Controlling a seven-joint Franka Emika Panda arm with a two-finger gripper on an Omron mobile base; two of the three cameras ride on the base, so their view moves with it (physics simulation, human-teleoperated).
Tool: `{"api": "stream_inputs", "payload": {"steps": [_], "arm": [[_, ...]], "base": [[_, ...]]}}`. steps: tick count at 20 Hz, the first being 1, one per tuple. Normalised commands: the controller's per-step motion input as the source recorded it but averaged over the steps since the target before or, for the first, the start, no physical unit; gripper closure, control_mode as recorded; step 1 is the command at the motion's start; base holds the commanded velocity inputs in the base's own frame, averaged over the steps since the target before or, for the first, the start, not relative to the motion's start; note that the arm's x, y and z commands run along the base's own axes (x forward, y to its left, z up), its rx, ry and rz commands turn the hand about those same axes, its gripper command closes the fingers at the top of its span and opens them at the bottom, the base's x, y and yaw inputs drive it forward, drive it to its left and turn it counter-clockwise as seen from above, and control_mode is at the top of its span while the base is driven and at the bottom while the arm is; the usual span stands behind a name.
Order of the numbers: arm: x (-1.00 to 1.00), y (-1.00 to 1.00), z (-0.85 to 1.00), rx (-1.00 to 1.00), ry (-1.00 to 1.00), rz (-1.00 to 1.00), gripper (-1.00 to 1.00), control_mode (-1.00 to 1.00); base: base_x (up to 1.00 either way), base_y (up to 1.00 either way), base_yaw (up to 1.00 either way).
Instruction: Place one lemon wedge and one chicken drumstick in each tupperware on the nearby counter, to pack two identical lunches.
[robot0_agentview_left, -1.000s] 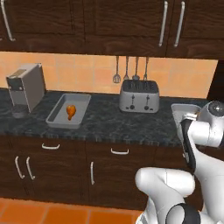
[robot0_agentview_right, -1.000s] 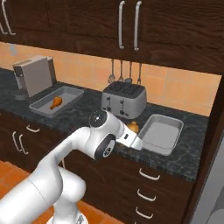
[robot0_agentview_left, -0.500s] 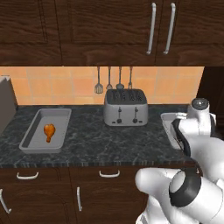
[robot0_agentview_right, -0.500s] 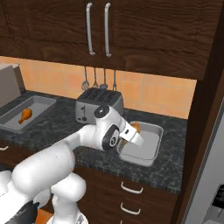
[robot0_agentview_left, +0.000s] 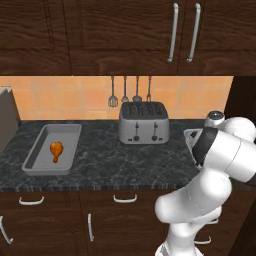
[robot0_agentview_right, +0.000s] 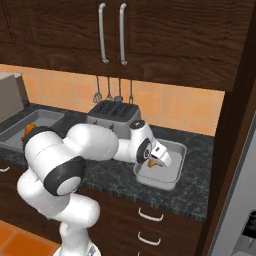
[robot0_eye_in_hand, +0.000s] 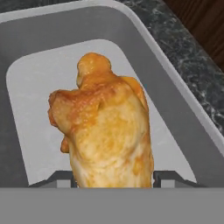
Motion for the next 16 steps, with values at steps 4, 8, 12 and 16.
{"api": "stream_inputs", "payload": {"steps": [4,8,12,16], "arm": [[0.19,-0.5,-0.33,0.24,0.0,0.08,1.0,-1.0],[0.16,-0.12,-0.31,0.13,0.0,0.06,1.0,-1.0],[0.09,0.0,-0.29,0.07,0.0,0.04,1.0,-1.0],[0.0,0.0,-0.36,0.02,0.0,0.03,-1.0,-1.0]], "base": [[0.0,0.0,0.0],[0.0,0.0,0.0],[0.0,0.0,0.0],[0.0,0.0,0.0]]}}
